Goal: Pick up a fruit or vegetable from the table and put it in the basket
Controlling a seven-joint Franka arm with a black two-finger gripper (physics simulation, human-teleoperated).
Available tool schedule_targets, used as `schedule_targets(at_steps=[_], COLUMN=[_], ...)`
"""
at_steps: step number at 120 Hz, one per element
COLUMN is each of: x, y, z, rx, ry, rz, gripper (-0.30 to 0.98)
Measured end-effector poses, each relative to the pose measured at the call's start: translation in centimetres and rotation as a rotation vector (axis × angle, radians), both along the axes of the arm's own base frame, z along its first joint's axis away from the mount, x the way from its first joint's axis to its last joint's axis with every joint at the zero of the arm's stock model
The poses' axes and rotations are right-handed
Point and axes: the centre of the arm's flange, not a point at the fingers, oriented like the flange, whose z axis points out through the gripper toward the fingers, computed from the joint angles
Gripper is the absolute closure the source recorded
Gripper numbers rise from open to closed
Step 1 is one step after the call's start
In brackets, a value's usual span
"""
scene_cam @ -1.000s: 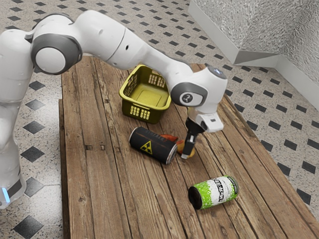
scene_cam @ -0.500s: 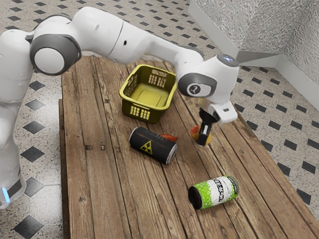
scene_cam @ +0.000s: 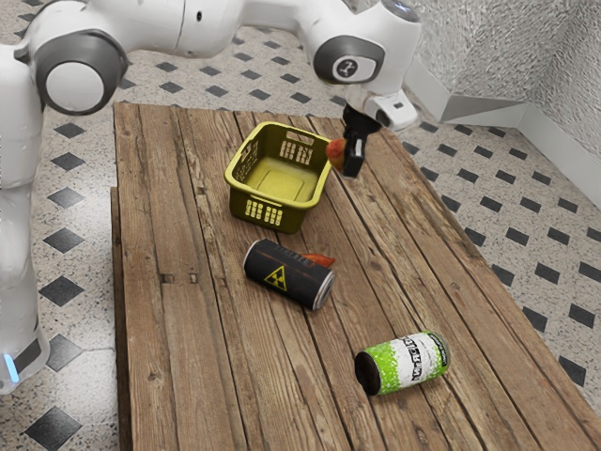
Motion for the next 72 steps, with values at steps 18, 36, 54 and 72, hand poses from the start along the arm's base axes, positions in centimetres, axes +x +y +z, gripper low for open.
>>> schedule_targets(at_steps=[18, 36, 54, 72], x=[-0.9, -2.1, -3.1, -2.2], y=[6.2, 11.1, 14.5, 17.0], z=[-0.4, -1.2, -2.1, -4.3], rx=[-0.009, -0.017, -0.026, -0.037], ry=[0.036, 0.065, 0.088, 0.105], rz=[0.107, 0.185, 0.234, 0.253], gripper=[0.5, 0.5, 0.5, 0.5])
